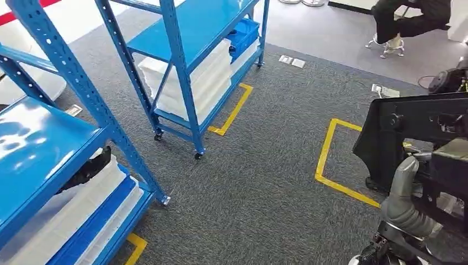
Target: Take the parts from the cabinet and place them on the table.
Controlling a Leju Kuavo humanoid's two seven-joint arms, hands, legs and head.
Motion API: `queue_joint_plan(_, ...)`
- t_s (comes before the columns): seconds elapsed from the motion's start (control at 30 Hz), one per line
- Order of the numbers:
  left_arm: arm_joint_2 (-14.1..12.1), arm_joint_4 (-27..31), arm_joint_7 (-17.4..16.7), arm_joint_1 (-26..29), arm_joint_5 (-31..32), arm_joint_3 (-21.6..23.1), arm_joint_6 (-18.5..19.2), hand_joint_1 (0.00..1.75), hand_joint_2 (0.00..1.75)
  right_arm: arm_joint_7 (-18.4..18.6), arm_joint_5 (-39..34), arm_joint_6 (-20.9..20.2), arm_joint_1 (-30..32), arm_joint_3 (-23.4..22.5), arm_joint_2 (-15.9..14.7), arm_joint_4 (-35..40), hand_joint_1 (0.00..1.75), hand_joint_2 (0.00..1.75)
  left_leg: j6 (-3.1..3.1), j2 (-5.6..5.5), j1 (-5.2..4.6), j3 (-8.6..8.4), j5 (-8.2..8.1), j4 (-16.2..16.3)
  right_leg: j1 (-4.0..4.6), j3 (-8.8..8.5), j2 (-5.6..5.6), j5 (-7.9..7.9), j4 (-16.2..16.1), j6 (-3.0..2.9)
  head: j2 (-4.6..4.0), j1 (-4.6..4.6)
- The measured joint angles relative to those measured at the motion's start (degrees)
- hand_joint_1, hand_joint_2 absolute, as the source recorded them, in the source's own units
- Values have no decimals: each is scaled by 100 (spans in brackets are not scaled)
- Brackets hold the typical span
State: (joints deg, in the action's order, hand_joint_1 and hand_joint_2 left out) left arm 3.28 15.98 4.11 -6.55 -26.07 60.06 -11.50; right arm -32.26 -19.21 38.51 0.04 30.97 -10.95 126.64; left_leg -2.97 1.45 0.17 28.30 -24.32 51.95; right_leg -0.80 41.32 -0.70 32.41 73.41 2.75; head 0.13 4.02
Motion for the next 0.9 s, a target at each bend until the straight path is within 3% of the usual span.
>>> queue_joint_plan(0.03, 2, 0, -2, -12, 22, 4, -4, 0, 175, -2, -11, 0, 53, -26, 0, 7, 175, 175, 10, 67, 2, -7, -12, 1, -15, -49, 15, -136, -140, 18, 0, 0)
queue_joint_plan(0.07, 11, 2, -4, -26, 37, 7, -11, 0, 175, -7, -28, 0, 85, -44, 0, 13, 175, 175, 21, 134, 5, -20, -23, 4, -37, -248, 50, -368, -546, 28, 0, 0)
queue_joint_plan(0.1, 26, 2, -11, -40, 48, 11, -17, 0, 175, -11, -59, 0, 107, -63, 0, 35, 175, 175, 46, 193, 10, -41, -40, 4, -53, -556, 127, -628, -1141, 37, 0, 0)
queue_joint_plan(0.13, 35, 0, -13, -52, 50, 18, -22, 0, 175, -11, -68, 0, 127, -87, 0, 59, 175, 175, 81, 239, 3, -71, -63, 15, -55, -875, 344, -814, -1685, 50, 0, 2)
queue_joint_plan(0.17, 35, 0, -13, -63, 48, 17, -31, 0, 175, -13, -85, 0, 127, -107, 0, 63, 175, 175, 125, 274, -60, -96, -104, 26, -19, -995, 617, -771, -1930, 44, 0, 15)
queue_joint_plan(0.2, 40, 0, -20, -82, 37, 22, -35, 0, 175, -11, -122, 0, 130, -125, -2, 70, 175, 175, 159, 324, -62, -111, -137, 25, -26, -996, 490, -800, -1922, -23, -2, -22)
queue_joint_plan(0.3, 48, 2, -35, -107, 28, 31, -46, 0, 175, -13, -149, 0, 158, -146, -2, 107, 175, 175, 252, 512, -32, -147, -159, 23, 20, -943, 289, -810, -1906, -146, 0, -37)
queue_joint_plan(0.33, 50, 2, -35, -114, 28, 33, -55, 0, 175, -13, -153, 0, 158, -153, -2, 111, 175, 175, 283, 423, 8, -94, -216, 180, -16, -942, 232, -835, -1914, -189, 0, -42)
queue_joint_plan(0.37, 57, 2, -35, -110, 11, 39, -61, 0, 175, -22, -153, 0, 156, -164, 0, 120, 175, 175, 304, 162, 7, 18, -418, 496, -12, -939, 172, -842, -1913, -213, 0, -61)
queue_joint_plan(0.4, 61, 2, -35, -104, 4, 46, -66, 0, 175, -20, -160, 0, 152, -166, -2, 120, 175, 175, 310, 25, 15, 194, -663, 901, -6, -928, 129, -849, -1912, -242, -2, -70)
queue_joint_plan(0.47, 61, 0, -59, -64, -37, 63, -112, 0, 175, -20, -170, 0, 152, -170, -2, 122, 175, 175, 317, -69, 13, 661, -1093, 1861, 23, -907, -36, -863, -1910, -274, 0, -74)
queue_joint_plan(0.5, 61, 2, -72, -49, -61, 70, -118, 0, 175, -17, -173, 0, 158, -168, -2, 120, 175, 175, 307, -88, 9, 790, -1122, 2077, 39, -902, -115, -868, -1910, -281, 0, -74)
queue_joint_plan(0.53, 63, 2, -87, -56, -42, 74, -118, 0, 175, -17, -179, 0, 158, -170, -2, 120, 175, 175, 283, -92, 1, 778, -1014, 1999, 54, -906, -196, -871, -1909, -284, 0, -74)
queue_joint_plan(0.6, 66, 0, -114, -66, -26, 94, -120, 0, 175, -17, -190, 0, 157, -168, -2, 120, 175, 175, 183, -152, -36, 392, -472, 1084, 70, -927, -352, -876, -1909, -289, 0, -74)
queue_joint_plan(0.63, 66, 0, -114, -57, -22, 100, -120, 0, 175, -20, -197, 0, 157, -168, -2, 120, 175, 175, 125, -298, -61, 113, -185, 476, 70, -939, -418, -881, -1910, -285, 0, -74)
queue_joint_plan(0.67, 59, 0, -116, -46, -20, 103, -125, 0, 175, -26, -208, 0, 157, -170, 0, 120, 175, 175, 61, -590, -82, -28, -108, 102, 44, -928, -461, -890, -1914, -279, 0, -77)
queue_joint_plan(0.7, 57, 0, -116, -47, -20, 105, -127, 0, 175, -35, -227, 0, 157, -170, -2, 120, 175, 175, 83, -526, -89, -34, -91, 71, 80, -905, -536, -892, -1901, -260, -2, -74)
queue_joint_plan(0.8, 59, 0, -122, -47, -2, 111, -127, 0, 175, -52, -247, 0, 173, -168, 0, 120, 175, 175, 85, -370, -116, -37, -64, 54, 41, -867, -678, -943, -1923, -178, 0, -76)
queue_joint_plan(0.83, 70, 0, -122, -50, 0, 116, -127, 0, 175, -59, -254, 0, 174, -168, -2, 120, 175, 175, 51, -301, -65, -47, -3, -20, 59, -844, -650, -919, -1874, -166, 0, -85)
queue_joint_plan(0.87, 72, 0, -122, -55, 13, 120, -131, 0, 175, -79, -254, 0, 182, -170, -2, 120, 175, 175, 35, -252, -66, -47, 8, -30, 70, -767, -354, -774, -1704, -158, -2, -81)
queue_joint_plan(0.9, 72, 0, -127, -48, 15, 125, -131, 0, 175, -94, -254, 0, 171, -170, -4, 120, 175, 175, 6, -185, -60, -39, 6, -29, 70, -580, -151, -492, -1303, -123, 0, -72)
